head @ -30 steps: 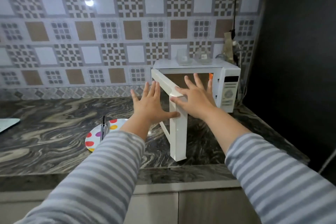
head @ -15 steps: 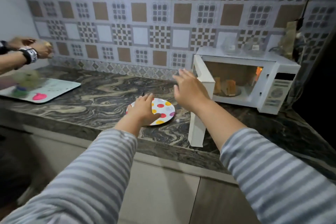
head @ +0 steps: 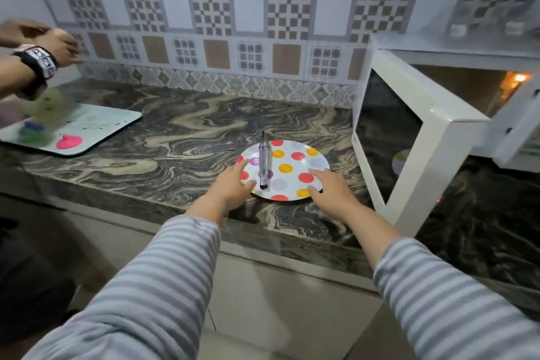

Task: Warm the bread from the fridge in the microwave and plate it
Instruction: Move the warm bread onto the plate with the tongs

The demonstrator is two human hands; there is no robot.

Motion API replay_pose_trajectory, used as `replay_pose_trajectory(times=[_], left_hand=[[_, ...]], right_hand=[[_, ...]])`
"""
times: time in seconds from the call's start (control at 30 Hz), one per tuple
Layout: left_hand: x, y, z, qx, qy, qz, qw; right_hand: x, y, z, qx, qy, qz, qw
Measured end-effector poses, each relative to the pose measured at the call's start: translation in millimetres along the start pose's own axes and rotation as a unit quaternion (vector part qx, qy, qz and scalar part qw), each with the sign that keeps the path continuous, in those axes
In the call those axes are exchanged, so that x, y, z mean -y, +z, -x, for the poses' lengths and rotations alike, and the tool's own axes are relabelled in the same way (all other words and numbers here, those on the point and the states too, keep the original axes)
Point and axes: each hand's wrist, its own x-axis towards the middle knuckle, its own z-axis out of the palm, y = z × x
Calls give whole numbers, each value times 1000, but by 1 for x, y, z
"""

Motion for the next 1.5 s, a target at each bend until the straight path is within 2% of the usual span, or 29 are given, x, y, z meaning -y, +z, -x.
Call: replay_pose_trajectory(times=[0.17, 0.33, 0.5, 0.6, 0.77, 0.87, 0.97, 1.03, 1.13, 1.3, 1.5], left_hand=[[42, 19, -56, 11, 4, -24, 1000], [64, 31, -95, 30, 20, -67, 997], [65, 40, -107, 43, 46, -113, 992], [66, 42, -110, 43, 45, -111, 992], [62, 46, -116, 42, 41, -94, 994], [55, 45, -113, 39, 33, -35, 998], [48, 42, -111, 11, -2, 94, 996], [45, 40, -109, -9, -21, 206, 978], [45, 36, -102, -28, -30, 292, 956], [53, 36, -77, -29, -71, 358, 931], [50, 30, -9, -40, -75, 345, 935]], right_hand=[[-17, 30, -45, -13, 90, 16, 996], [-30, 41, -77, -29, 141, 43, 989], [-35, 42, -97, -8, 143, 71, 987], [-33, 46, -99, -24, 138, 70, 988], [-27, 48, -101, -59, 146, 0, 988], [-20, 48, -102, -97, 156, -99, 978], [-11, 50, -102, -142, 170, -207, 953], [-6, 50, -100, -161, 169, -260, 937], [-2, 44, -92, -164, 168, -314, 920], [4, 38, -60, -156, 166, -328, 917], [6, 39, 1, -138, 152, -334, 920]])
